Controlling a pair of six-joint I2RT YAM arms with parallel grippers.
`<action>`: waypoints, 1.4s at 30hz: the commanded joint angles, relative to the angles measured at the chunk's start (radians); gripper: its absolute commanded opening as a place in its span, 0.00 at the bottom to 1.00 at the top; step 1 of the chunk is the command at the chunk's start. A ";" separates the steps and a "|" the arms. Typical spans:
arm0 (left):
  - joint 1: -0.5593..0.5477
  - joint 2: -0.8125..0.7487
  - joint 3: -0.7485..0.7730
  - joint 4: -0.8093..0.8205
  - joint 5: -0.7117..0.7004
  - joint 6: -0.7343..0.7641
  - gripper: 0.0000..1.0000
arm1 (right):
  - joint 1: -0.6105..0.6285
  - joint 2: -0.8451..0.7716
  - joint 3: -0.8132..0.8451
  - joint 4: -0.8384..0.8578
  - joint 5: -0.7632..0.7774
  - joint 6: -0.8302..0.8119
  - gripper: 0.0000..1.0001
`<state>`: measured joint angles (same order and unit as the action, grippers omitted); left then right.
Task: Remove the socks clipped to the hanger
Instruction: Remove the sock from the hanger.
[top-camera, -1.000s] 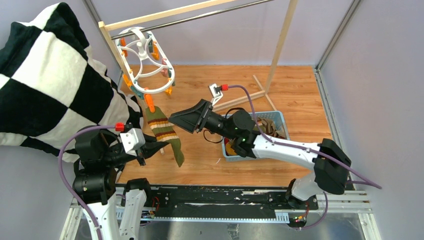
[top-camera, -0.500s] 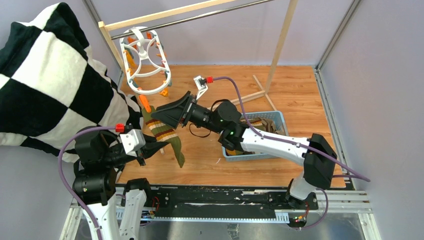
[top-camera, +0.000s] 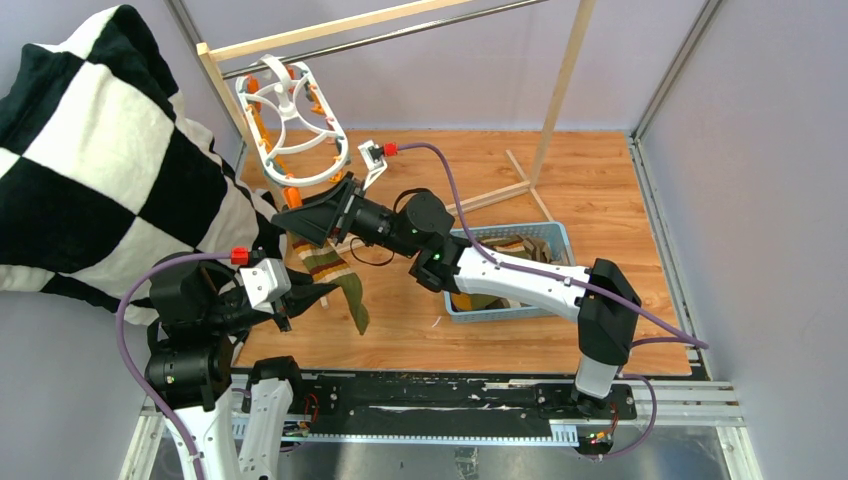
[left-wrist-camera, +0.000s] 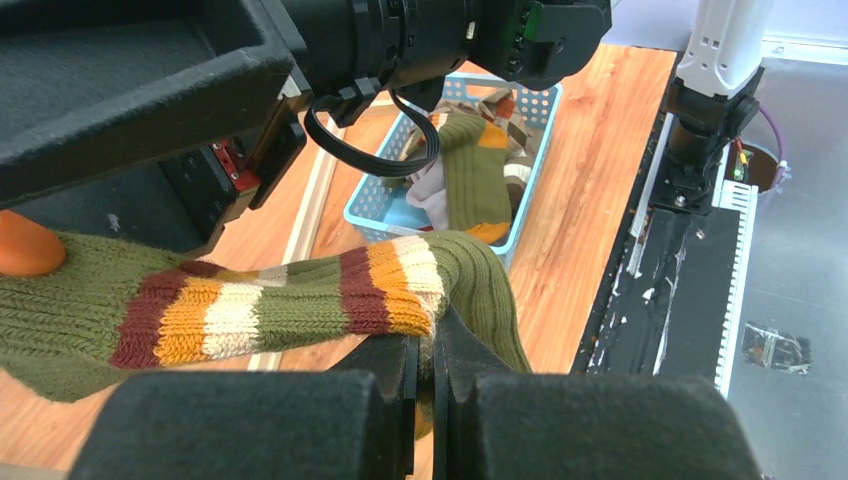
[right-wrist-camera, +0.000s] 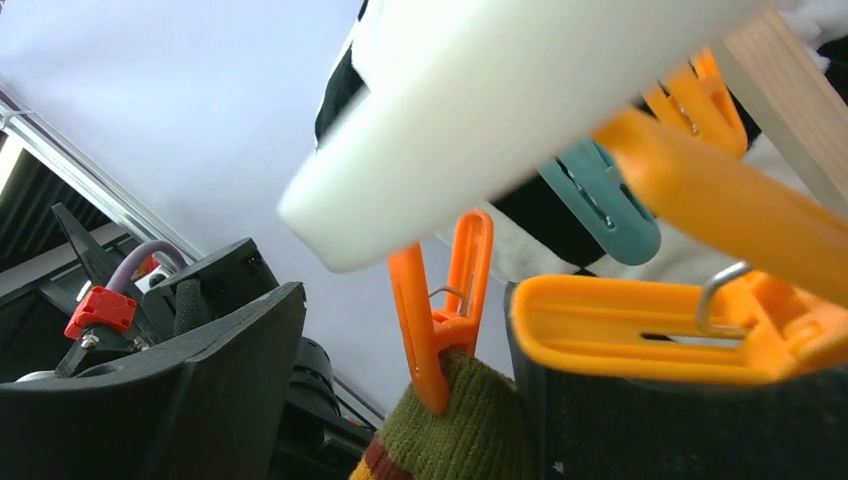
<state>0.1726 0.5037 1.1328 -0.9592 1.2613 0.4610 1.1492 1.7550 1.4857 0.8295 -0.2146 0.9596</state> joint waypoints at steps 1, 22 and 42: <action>-0.007 -0.013 0.012 0.002 0.006 0.007 0.00 | 0.008 -0.003 0.034 0.034 0.027 -0.015 0.73; -0.009 -0.015 0.009 0.002 0.010 0.002 0.00 | -0.038 0.039 0.039 0.172 -0.025 0.139 0.34; -0.012 -0.016 0.009 0.002 0.008 -0.006 0.00 | -0.056 0.045 0.048 0.180 0.016 0.193 0.00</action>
<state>0.1669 0.4999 1.1328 -0.9592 1.2610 0.4603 1.1080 1.8076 1.5230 0.9810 -0.2272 1.1564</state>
